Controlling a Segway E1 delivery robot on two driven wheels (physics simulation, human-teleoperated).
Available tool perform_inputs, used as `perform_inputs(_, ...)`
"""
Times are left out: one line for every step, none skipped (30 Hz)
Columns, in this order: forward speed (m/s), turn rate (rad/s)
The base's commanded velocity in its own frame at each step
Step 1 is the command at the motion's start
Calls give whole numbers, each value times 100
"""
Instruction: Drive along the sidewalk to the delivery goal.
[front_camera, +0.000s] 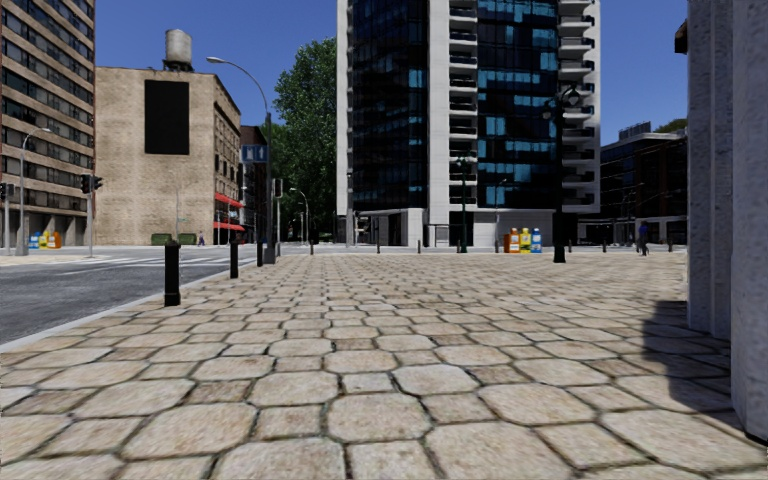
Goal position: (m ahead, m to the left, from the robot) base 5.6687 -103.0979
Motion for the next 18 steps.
perform_inputs(200,0)
perform_inputs(200,0)
perform_inputs(200,0)
perform_inputs(200,0)
perform_inputs(200,0)
perform_inputs(200,0)
perform_inputs(200,0)
perform_inputs(200,0)
perform_inputs(200,0)
perform_inputs(200,0)
perform_inputs(200,0)
perform_inputs(200,0)
perform_inputs(200,-3)
perform_inputs(200,-26)
perform_inputs(200,-37)
perform_inputs(200,-40)
perform_inputs(200,-40)
perform_inputs(200,-41)
